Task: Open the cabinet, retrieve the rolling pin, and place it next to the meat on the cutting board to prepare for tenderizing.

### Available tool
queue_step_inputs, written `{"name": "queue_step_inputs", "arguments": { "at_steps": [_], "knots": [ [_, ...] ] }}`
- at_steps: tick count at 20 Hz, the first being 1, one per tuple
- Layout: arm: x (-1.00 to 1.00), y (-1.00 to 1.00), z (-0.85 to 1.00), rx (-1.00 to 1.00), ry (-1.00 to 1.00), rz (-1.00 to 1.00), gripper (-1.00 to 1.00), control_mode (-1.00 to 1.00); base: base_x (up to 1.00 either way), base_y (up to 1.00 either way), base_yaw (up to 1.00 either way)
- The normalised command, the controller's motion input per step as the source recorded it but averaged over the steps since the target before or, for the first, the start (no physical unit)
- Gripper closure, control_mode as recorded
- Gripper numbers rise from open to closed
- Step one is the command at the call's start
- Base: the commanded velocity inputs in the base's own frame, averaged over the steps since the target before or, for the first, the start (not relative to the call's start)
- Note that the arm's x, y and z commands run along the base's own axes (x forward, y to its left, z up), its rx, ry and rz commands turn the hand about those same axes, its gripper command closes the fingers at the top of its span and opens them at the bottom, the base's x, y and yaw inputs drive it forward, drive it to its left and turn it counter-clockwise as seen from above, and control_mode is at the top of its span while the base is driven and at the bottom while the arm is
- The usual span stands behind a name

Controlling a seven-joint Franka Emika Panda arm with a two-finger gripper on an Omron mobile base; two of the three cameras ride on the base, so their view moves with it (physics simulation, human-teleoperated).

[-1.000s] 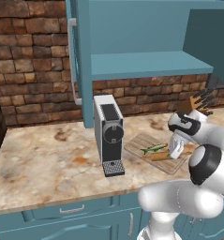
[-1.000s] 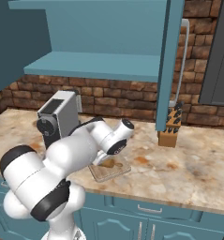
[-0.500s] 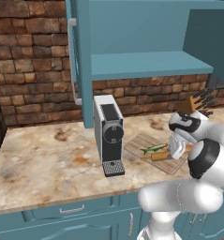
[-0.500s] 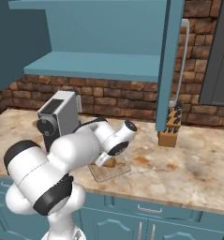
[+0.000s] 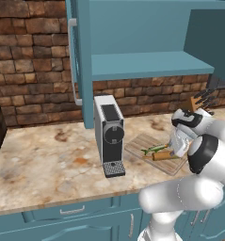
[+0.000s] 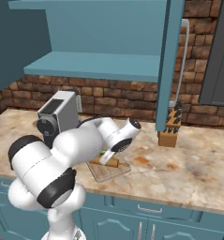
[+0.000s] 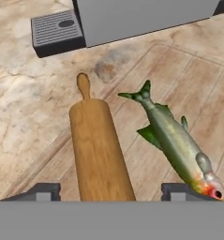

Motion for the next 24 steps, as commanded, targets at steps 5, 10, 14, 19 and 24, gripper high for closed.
{"name": "queue_step_inputs", "arguments": {
  "at_steps": [5, 10, 14, 19, 24],
  "knots": [
    [-0.13, 0.00, 0.43, 0.00, -0.11, 0.03, -1.00, -1.00, 0.00, 0.00, 0.00],
    [-0.08, 0.01, 0.56, 0.04, -0.08, 0.04, -1.00, -1.00, 0.00, 0.00, 0.00],
    [-0.07, 0.14, 0.41, 0.07, -0.04, 0.03, -1.00, -1.00, 0.00, 0.00, 0.00],
    [-0.15, 0.28, 0.19, 0.07, -0.03, 0.02, -1.00, -1.00, 0.00, 0.00, 0.00],
    [-0.31, 0.35, 0.16, 0.05, -0.04, 0.00, -1.00, -1.00, 0.00, 0.00, 0.00]
  ]
}}
